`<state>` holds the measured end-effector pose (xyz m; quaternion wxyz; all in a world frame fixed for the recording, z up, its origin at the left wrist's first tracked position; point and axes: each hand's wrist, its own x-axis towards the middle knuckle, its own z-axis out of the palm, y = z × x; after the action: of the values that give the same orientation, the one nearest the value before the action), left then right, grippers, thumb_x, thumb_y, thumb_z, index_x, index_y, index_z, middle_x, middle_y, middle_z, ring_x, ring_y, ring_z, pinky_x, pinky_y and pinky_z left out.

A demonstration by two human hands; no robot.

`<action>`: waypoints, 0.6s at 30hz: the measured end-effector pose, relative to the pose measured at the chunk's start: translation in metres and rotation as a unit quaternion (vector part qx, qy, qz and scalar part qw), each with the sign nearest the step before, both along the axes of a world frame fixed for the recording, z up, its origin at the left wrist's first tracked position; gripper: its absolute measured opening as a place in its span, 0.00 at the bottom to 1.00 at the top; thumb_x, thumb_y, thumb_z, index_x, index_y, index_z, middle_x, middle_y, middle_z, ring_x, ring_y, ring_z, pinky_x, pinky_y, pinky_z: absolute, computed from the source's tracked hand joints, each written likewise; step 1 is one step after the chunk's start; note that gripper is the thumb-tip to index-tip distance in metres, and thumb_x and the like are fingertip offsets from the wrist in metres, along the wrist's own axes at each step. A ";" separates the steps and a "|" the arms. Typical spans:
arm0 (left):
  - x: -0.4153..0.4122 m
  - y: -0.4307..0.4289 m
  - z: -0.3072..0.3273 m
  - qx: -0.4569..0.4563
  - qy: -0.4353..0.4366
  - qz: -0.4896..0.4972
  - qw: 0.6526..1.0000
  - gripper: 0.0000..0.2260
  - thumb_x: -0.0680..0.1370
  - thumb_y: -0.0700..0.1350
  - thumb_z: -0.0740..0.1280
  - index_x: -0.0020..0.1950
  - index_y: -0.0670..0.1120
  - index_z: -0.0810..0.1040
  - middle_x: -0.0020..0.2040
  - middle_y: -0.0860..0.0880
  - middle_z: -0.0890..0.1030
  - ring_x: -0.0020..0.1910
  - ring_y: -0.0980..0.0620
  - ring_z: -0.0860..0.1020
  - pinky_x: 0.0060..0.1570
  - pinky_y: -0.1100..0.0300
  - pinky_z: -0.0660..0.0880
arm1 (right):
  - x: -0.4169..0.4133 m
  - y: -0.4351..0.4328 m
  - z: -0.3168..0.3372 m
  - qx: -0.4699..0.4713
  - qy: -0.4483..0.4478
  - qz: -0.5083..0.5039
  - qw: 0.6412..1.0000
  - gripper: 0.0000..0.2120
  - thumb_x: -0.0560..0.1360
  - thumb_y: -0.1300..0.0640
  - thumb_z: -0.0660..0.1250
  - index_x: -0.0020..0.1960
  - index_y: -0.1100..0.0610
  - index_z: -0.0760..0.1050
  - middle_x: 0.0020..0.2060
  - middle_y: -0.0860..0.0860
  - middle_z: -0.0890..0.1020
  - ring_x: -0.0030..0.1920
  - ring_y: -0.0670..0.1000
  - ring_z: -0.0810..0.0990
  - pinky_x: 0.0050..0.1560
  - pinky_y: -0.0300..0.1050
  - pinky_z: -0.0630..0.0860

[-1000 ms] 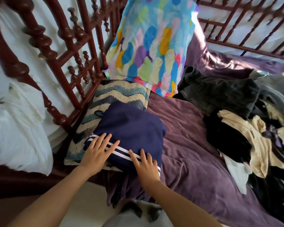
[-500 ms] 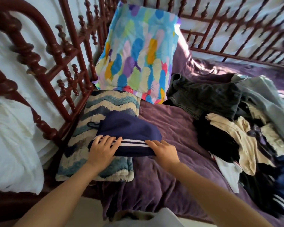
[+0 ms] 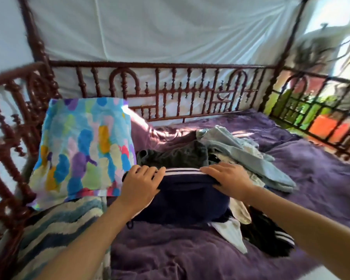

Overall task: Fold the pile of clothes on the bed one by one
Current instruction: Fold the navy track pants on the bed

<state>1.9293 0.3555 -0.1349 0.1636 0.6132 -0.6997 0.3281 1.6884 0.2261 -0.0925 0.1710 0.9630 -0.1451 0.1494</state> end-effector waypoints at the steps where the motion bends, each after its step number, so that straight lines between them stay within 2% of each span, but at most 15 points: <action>1: -0.012 -0.014 0.012 -0.005 -0.002 -0.022 1.000 0.42 0.48 0.53 0.83 0.56 0.45 0.69 0.39 0.48 0.82 0.34 0.48 0.80 0.35 0.57 0.75 | -0.017 -0.004 0.013 0.012 0.011 -0.016 1.000 0.23 0.61 0.48 0.67 0.56 0.49 0.71 0.41 0.45 0.84 0.34 0.48 0.82 0.27 0.33 0.75; 3: -0.041 -0.042 0.035 -0.008 -0.008 -0.068 0.998 0.43 0.46 0.53 0.83 0.55 0.46 0.69 0.38 0.48 0.82 0.33 0.48 0.81 0.34 0.58 0.76 | -0.057 -0.014 0.035 0.031 0.035 -0.081 0.996 0.30 0.56 0.49 0.76 0.57 0.49 0.75 0.44 0.45 0.84 0.39 0.47 0.83 0.31 0.33 0.76; 4: -0.057 -0.056 0.047 -0.008 -0.010 -0.092 0.996 0.42 0.44 0.53 0.83 0.55 0.46 0.71 0.37 0.49 0.82 0.33 0.49 0.81 0.33 0.59 0.76 | -0.078 -0.018 0.045 0.055 0.038 -0.127 0.990 0.30 0.57 0.50 0.76 0.59 0.49 0.75 0.48 0.46 0.84 0.45 0.48 0.83 0.36 0.35 0.78; 6: -0.094 -0.082 0.069 -0.007 -0.018 -0.134 0.991 0.38 0.43 0.53 0.83 0.51 0.47 0.80 0.35 0.50 0.82 0.31 0.51 0.81 0.31 0.60 0.77 | -0.121 -0.023 0.065 0.088 0.008 -0.189 0.978 0.27 0.65 0.52 0.68 0.65 0.49 0.73 0.57 0.50 0.81 0.55 0.53 0.80 0.48 0.44 0.77; 9: -0.162 -0.118 0.095 -0.013 -0.025 -0.183 0.983 0.32 0.43 0.57 0.82 0.44 0.49 0.84 0.32 0.54 0.82 0.29 0.55 0.80 0.30 0.64 0.76 | -0.194 -0.028 0.090 0.105 0.015 -0.292 0.951 0.27 0.73 0.52 0.64 0.71 0.45 0.65 0.64 0.48 0.75 0.63 0.52 0.74 0.56 0.45 0.71; 13: -0.267 -0.158 0.109 -0.012 -0.014 -0.250 0.968 0.29 0.45 0.60 0.81 0.42 0.52 0.83 0.31 0.56 0.81 0.27 0.56 0.79 0.27 0.66 0.74 | -0.298 -0.030 0.105 0.114 0.000 -0.348 0.930 0.25 0.73 0.55 0.65 0.69 0.47 0.67 0.62 0.47 0.77 0.60 0.51 0.76 0.46 0.41 0.67; 18: -0.401 -0.205 0.097 0.026 -0.005 -0.333 0.943 0.30 0.45 0.60 0.81 0.42 0.52 0.81 0.27 0.55 0.79 0.24 0.55 0.77 0.24 0.67 0.72 | -0.426 -0.030 0.095 0.114 0.009 -0.432 0.895 0.24 0.73 0.53 0.64 0.68 0.45 0.68 0.60 0.47 0.78 0.58 0.50 0.77 0.53 0.44 0.73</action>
<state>1.5281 0.1510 -0.0377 0.2435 0.3479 -0.8731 0.2395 1.2626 0.1957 0.0029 0.1093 0.8197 -0.5612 0.0343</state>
